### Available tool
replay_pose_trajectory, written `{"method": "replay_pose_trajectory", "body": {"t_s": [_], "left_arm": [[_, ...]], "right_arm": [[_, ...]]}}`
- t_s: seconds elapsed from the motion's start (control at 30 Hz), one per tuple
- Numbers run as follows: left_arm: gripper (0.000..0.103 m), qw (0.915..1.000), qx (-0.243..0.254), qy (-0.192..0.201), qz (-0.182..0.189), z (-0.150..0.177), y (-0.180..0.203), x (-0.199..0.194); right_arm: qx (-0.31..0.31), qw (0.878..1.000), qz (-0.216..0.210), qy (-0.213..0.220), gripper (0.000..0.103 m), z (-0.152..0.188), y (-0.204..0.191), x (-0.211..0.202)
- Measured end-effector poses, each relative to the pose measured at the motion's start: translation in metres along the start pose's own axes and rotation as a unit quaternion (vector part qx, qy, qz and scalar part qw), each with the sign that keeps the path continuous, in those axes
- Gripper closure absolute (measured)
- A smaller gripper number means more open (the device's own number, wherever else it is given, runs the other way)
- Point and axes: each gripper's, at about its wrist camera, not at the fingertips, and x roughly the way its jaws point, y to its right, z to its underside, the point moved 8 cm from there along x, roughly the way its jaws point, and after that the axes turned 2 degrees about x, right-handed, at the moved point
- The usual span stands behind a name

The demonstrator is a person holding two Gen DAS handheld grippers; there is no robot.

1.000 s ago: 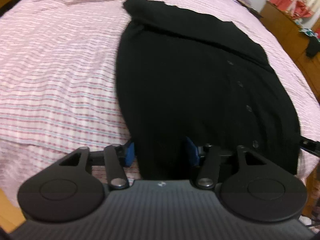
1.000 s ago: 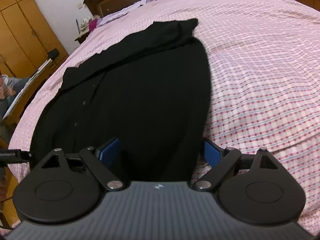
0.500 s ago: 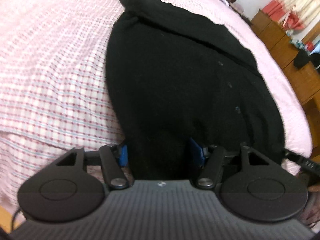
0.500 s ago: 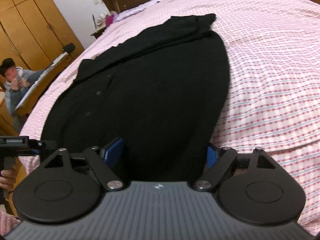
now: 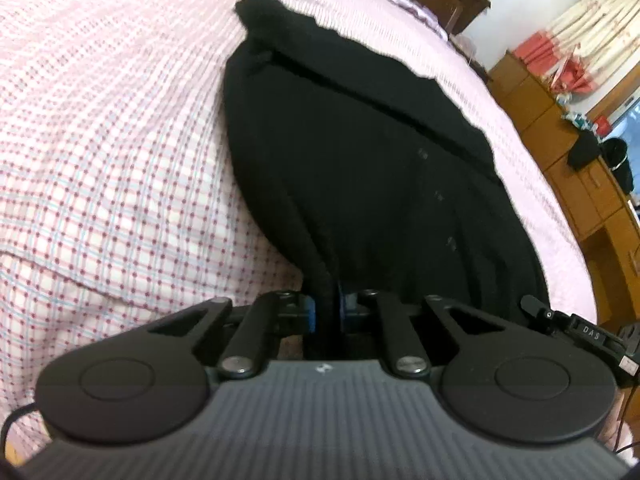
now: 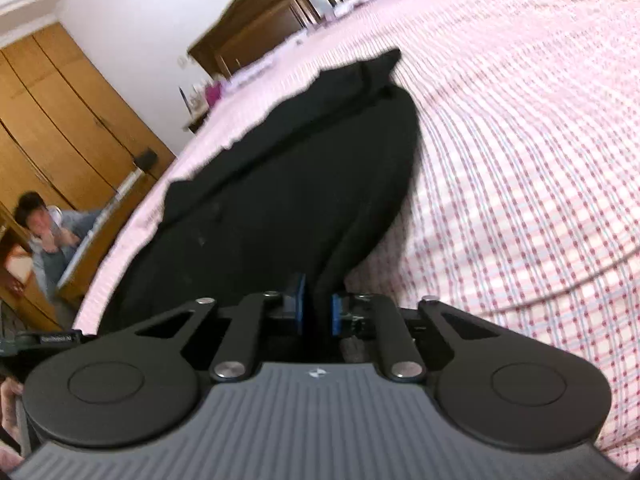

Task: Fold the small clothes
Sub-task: 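Lift the hem with both tools and fold it toward the collar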

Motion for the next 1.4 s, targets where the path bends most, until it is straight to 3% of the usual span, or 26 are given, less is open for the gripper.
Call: {"method": "replay_pose_trajectory", "body": {"t_s": [0.3, 0.5, 0.87, 1.13, 1.4], "left_arm": [[0.093, 0.9965, 0.012, 0.074, 0.038, -0.034, 0.018, -0.030], [0.093, 0.9924, 0.008, 0.118, 0.033, -0.059, 0.018, -0.039], [0.094, 0.9831, 0.028, 0.180, 0.015, -0.117, 0.034, -0.039], [0.095, 0.9732, 0.072, 0.218, -0.004, -0.164, 0.059, -0.025], [0.095, 0.9734, 0.072, 0.212, -0.047, -0.198, 0.058, 0.011]], "right_arm": [[-0.004, 0.995, -0.051, 0.080, 0.094, -0.033, -0.025, -0.012], [-0.023, 0.992, -0.060, 0.105, 0.095, -0.050, -0.038, -0.015], [-0.085, 0.980, -0.056, 0.170, 0.095, -0.111, -0.065, -0.013], [-0.115, 0.976, -0.042, 0.183, 0.095, -0.160, -0.080, 0.020], [-0.123, 0.979, -0.020, 0.162, 0.095, -0.202, -0.072, 0.068]]}}
